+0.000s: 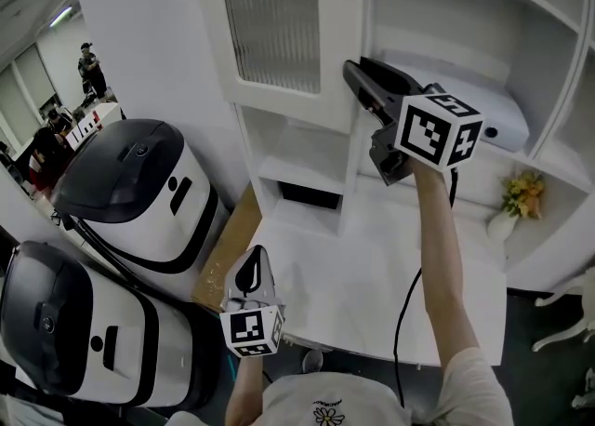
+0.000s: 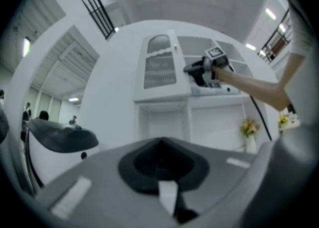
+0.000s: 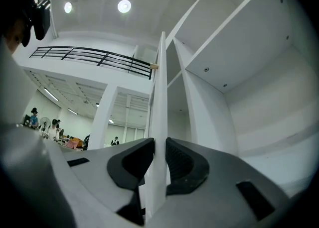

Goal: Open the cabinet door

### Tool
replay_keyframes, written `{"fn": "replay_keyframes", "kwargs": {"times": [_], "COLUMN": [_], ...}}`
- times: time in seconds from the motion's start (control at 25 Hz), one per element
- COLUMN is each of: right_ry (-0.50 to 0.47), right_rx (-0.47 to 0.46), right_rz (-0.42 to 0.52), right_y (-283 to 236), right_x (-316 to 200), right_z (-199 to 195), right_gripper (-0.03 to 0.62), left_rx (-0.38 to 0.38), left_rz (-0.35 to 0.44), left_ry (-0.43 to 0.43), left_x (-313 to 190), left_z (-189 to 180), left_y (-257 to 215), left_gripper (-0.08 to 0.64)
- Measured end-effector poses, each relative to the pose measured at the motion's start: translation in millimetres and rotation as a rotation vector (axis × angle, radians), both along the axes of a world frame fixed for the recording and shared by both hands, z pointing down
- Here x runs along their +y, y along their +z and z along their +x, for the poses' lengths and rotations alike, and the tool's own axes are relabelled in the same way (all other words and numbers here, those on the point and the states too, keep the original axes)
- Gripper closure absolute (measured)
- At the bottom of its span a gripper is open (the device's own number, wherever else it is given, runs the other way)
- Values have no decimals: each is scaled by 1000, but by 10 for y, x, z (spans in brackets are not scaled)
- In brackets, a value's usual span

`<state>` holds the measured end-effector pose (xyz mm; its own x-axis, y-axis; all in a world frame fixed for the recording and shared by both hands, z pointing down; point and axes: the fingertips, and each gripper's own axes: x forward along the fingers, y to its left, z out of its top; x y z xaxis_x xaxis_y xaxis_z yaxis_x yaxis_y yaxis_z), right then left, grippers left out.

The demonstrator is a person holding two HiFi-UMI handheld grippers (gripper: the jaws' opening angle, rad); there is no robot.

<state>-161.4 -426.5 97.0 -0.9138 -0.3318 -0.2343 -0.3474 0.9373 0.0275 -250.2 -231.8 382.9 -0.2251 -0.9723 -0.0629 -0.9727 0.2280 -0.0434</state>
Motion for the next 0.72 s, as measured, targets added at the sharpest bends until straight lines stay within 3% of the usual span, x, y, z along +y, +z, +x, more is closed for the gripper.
{"fn": "replay_keyframes", "kwargs": {"times": [0.72], "right_ry": [-107], "right_rx": [-15], "right_rz": [86], "right_y": [14], "right_x": [883], "right_z": [-171], "right_gripper": [525], "left_rx": [6], "left_rz": [8], "left_ry": [-45], "left_x": [250], "left_z": [70], "left_y": [-7], "left_gripper": [554]}}
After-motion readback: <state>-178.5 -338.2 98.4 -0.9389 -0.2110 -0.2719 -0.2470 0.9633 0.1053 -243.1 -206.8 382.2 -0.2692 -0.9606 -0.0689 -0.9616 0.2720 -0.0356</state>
